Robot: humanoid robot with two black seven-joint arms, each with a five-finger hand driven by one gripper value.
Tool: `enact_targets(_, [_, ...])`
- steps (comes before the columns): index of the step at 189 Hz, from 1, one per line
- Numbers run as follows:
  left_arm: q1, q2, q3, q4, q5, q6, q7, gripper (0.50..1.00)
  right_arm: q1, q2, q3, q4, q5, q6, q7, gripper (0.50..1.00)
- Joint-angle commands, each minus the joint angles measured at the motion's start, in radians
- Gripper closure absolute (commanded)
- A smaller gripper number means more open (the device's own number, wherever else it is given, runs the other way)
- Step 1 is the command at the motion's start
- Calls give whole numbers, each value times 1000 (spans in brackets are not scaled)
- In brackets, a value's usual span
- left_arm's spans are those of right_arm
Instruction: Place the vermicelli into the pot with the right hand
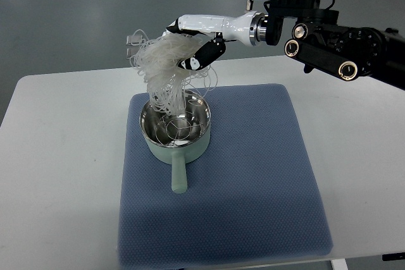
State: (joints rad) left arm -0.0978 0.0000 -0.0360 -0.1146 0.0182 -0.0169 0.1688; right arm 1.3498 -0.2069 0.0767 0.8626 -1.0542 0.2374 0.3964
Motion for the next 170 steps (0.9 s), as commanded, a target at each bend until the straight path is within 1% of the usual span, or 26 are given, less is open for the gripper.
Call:
enact_targets(1, [0, 0, 1, 1, 0, 0, 0, 500, -34, 18, -5, -2, -9, -4, 1, 1000])
enact_targets(13, [-2, 0, 1, 1, 0, 0, 0, 500, -52, 18, -5, -2, -20, -7, -2, 1000])
enact_targets(14, [-2, 0, 1, 1, 0, 0, 0, 500, -55, 18, -5, -2, -21, -7, -2, 981])
enact_targets(15, [-2, 0, 1, 1, 0, 0, 0, 500, -55, 18, -5, -2, -21, -7, -2, 981])
enact_targets(16, [-2, 0, 1, 1, 0, 0, 0, 500, -58, 18, -5, -4, -23, -7, -2, 927])
enact_targets(25, [-2, 0, 1, 1, 0, 0, 0, 500, -58, 18, -5, -4, -23, -7, -2, 926])
enact_targets(26, [-2, 0, 1, 0, 0, 0, 0, 500, -75, 18, -9, -5, -36, -9, -4, 699])
enact_targets(27, [-2, 0, 1, 0, 0, 0, 0, 500, -75, 18, -9, -5, -36, -9, -4, 697])
enact_targets(28, [-3, 0, 1, -2, 0, 0, 0, 500, -80, 18, -11, -5, -38, -9, -4, 677])
enact_targets(31, [-3, 0, 1, -2, 0, 0, 0, 500, -83, 18, -12, -7, -38, -9, -4, 664])
enact_targets(32, [-3, 0, 2, -2, 0, 0, 0, 500, -84, 18, -14, -7, -38, -9, -4, 652])
enact_targets(39, [-5, 0, 2, -4, 0, 0, 0, 500, -92, 17, -15, -8, -38, -9, -4, 634])
enact_targets(40, [-5, 0, 4, -5, 0, 0, 0, 500, -93, 18, -15, -8, -38, -10, -4, 624])
enact_targets(41, [-5, 0, 4, -5, 0, 0, 0, 500, -93, 18, -15, -8, -38, -10, -4, 624])
enact_targets(42, [-5, 0, 4, -5, 0, 0, 0, 500, -95, 17, -15, -8, -36, -9, -4, 607])
enact_targets(43, [-5, 0, 4, -5, 0, 0, 0, 500, -95, 17, -15, -8, -36, -9, -4, 607])
enact_targets(44, [-5, 0, 4, -5, 0, 0, 0, 500, -97, 17, -15, -8, -36, -9, -4, 591])
enact_targets(46, [-7, 0, 4, -7, 0, 0, 0, 500, -97, 17, -15, -8, -36, -9, -4, 583])
enact_targets(79, [-10, 0, 5, -10, 0, 0, 0, 500, -101, -6, 0, -11, -24, 0, -4, 574])
enact_targets(99, [-10, 0, 5, -8, 0, 0, 0, 500, -110, -29, 34, -17, -13, -10, -4, 574])
enact_targets(124, [-10, 0, 5, -8, 0, 0, 0, 500, -216, -60, 199, -62, 57, -9, -16, 576])
enact_targets(144, [-10, 0, 4, -8, 0, 0, 0, 500, -271, -65, 331, -129, 163, -10, -67, 576])
enact_targets(170, [-10, 0, 2, -10, 0, 0, 0, 500, -366, -59, 506, -217, 430, -13, -155, 579])
